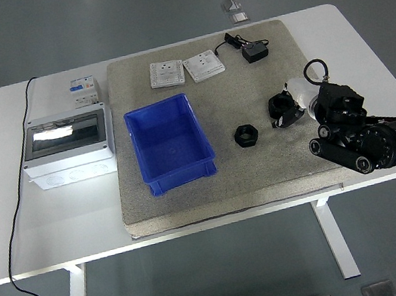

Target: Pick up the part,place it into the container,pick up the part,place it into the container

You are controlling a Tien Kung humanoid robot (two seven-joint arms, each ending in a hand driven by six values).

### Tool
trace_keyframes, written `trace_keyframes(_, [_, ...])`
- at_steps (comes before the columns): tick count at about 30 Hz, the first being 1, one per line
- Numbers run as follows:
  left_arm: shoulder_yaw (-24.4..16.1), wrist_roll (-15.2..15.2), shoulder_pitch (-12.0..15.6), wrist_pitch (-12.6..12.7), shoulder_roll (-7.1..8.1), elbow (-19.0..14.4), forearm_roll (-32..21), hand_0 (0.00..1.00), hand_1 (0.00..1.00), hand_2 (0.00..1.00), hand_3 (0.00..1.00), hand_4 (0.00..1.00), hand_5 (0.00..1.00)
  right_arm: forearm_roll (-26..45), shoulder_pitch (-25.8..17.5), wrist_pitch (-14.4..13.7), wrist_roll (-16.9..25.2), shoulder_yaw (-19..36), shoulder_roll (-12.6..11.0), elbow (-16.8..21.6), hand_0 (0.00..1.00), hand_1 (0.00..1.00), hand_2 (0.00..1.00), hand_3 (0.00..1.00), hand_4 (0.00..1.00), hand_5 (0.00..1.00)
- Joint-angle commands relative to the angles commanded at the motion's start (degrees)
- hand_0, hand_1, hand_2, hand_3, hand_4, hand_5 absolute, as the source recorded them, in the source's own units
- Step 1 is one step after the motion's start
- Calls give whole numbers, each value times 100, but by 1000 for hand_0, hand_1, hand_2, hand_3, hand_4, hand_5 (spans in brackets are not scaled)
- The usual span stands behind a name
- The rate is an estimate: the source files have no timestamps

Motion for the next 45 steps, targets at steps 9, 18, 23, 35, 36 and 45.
trace_keyframes(9, [15,0,-5,2,0,2,-6,747,739,750,829,963,998,-215,-13,-596,204,14,-24,83,768,409,528,645,438,2])
trace_keyframes(18, [35,0,8,18,-1,-1,-31,747,739,750,825,963,998,-384,-142,-1187,633,744,-277,872,741,393,485,595,435,2])
trace_keyframes(23, [72,0,19,37,11,-2,-99,747,739,749,826,965,998,-758,-224,-1219,1094,1054,-400,1672,718,390,475,581,407,2])
trace_keyframes(35, [44,-4,-4,32,13,3,-24,747,739,748,826,965,998,-2070,-14,-741,1267,93,12,2789,722,405,482,635,348,2])
trace_keyframes(36, [42,-4,-4,32,14,5,-21,747,739,748,826,965,998,-2058,-12,-741,1266,46,26,2788,722,405,482,635,348,2])
trace_keyframes(45, [84,-69,1,59,33,11,-73,743,735,745,824,967,998,-1651,-69,-485,1207,-107,81,2667,771,608,634,697,573,36])
